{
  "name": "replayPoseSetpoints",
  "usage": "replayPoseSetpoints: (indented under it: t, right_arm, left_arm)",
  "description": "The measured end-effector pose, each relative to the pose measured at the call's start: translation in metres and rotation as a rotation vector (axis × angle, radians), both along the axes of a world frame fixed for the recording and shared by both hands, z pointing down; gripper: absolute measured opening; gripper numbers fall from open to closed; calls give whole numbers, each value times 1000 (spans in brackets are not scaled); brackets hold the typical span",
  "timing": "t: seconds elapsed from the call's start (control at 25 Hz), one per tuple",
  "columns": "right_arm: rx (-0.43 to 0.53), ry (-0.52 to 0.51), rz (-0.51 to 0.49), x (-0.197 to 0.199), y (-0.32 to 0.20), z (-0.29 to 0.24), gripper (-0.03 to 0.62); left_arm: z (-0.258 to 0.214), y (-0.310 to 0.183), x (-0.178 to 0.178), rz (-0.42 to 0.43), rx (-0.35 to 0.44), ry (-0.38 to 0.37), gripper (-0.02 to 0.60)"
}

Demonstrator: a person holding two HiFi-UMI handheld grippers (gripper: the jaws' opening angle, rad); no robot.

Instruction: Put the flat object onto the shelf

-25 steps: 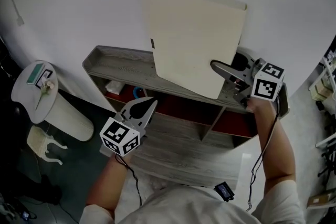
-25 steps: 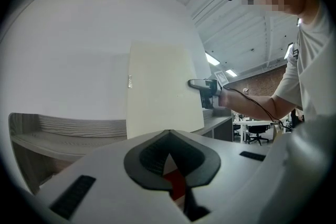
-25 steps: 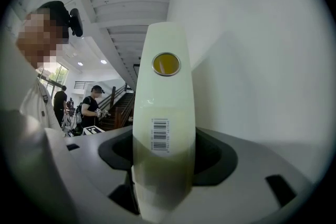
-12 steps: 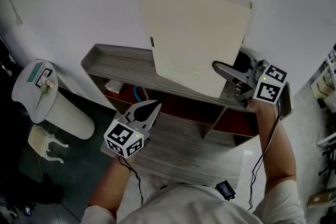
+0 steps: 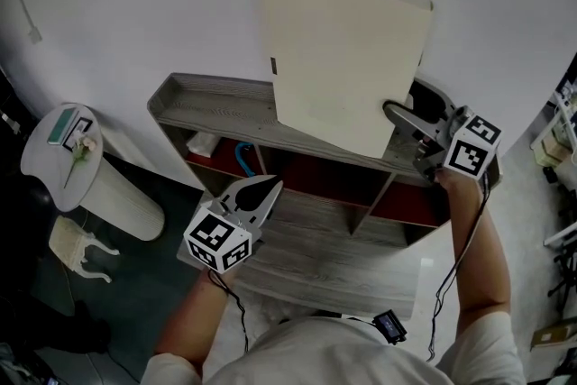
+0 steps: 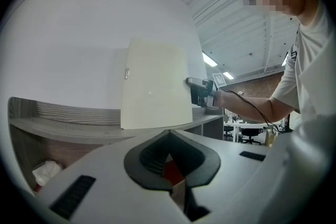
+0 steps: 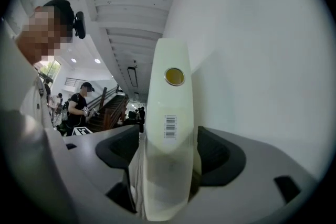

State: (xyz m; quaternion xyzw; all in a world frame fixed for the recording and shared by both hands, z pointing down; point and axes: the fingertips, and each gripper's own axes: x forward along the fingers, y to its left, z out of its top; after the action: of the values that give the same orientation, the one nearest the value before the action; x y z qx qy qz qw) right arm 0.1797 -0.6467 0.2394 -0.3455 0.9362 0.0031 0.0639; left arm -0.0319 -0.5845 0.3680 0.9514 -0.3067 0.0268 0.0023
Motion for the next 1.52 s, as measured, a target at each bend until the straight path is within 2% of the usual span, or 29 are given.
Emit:
replayPoseSetpoints:
  t: [0.32,0.6,0.72,0.96,1.28,1.52]
  right_arm:
    - [4,28,157,13,52,29,324]
    - [-9,78,229,-19,107,67,324]
    - [18,100,273,-38,132,81,321]
    - [70,117,361,-74,184,101,219]
    - [-14,93,410,-100,239,151,94]
    - [-56,91,423,-98,274,173,38]
  left_arm:
    - [6,30,-16,40,-10,14,15]
    - [8,60,-33,78,-3,20,15]
    - [11,75,-41,102,-11,33,15]
    - [19,106,-59,142,-27,57,14]
    - [43,136,-69,177,-42,49,15]
    - [56,158,-58,190,-58,60,14]
